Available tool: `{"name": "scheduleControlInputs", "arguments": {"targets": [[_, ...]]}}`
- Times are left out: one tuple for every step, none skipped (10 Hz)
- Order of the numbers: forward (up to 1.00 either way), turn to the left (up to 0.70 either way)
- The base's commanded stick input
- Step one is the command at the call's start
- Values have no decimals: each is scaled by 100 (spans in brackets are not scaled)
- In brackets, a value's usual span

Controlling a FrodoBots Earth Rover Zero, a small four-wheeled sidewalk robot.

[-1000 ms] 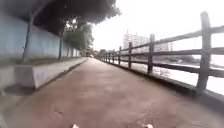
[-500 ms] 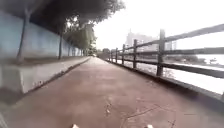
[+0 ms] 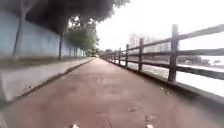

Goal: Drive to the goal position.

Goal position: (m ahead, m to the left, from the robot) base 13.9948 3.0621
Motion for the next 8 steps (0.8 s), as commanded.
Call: {"name": "scheduleControlInputs", "arguments": {"targets": [[100, 0], [100, 0], [100, 0], [100, 0], [100, 0], [100, 0], [100, 0], [100, 0]]}}
